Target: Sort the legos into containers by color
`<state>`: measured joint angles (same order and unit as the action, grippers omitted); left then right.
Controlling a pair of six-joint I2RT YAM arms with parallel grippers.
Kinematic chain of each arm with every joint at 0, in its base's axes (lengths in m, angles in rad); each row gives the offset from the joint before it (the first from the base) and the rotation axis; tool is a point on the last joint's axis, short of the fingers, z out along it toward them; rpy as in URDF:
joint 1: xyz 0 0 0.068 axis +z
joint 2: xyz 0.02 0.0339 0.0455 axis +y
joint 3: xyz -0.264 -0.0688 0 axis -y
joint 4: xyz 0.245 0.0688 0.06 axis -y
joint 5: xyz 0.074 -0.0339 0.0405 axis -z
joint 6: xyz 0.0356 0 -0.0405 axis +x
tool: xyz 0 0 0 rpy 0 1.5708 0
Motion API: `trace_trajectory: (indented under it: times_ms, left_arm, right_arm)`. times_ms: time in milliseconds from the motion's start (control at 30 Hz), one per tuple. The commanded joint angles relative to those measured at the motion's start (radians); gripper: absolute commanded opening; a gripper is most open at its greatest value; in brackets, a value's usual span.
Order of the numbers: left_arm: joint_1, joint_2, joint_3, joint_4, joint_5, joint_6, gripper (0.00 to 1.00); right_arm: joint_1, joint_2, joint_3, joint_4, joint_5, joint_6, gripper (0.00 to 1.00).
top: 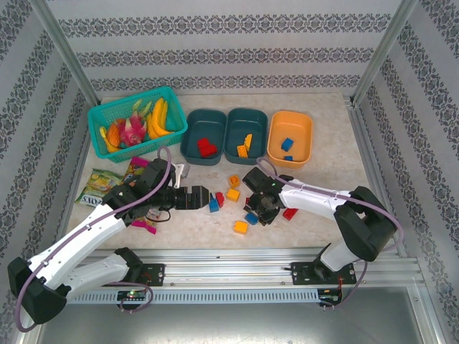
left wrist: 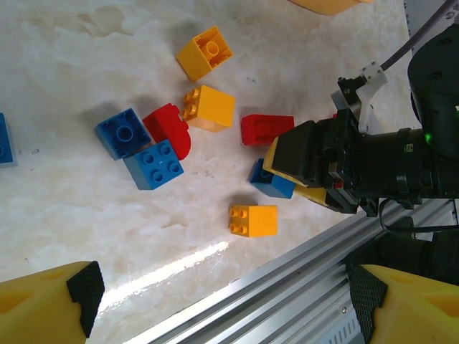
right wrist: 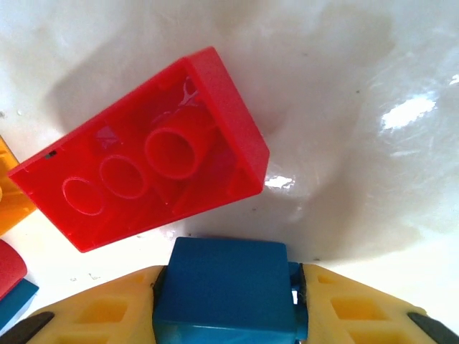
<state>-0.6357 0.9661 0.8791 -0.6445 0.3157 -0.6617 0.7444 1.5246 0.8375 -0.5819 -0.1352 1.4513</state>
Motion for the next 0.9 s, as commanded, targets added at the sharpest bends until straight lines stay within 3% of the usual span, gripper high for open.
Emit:
trace_trajectory:
  times_ms: [0,133,333,567,867]
  left_arm:
    - [-0.015,0.022,0.054,0.066,0.018,-0.015,0.91]
    - [-0.020,0.081,0.103,0.129,0.027,-0.022,0.91]
    - [-0.027,0.219,0.222,0.247,0.031,-0.045,0.91]
    - [-0.036,0.396,0.365,0.296,0.031,-0.042,0.91]
    - [-0.041,0.490,0.457,0.266,-0.008,-0.043,0.91]
  right_arm:
    - [0.007,-0.071,0.086,-0.102,0.101,-0.079,0.35]
    - [-0.054,-0.133,0.235,-0.240,0.220,-0.245,0.35]
    - [-0.279,-0.142,0.366,-0.281,0.277,-0.553,0.35]
    - [-0.496,0.112,0.545,-0.246,0.168,-0.835,0.36]
    - [-0.579,0.473,0.767,-0.269,0.044,-0.924,0.38]
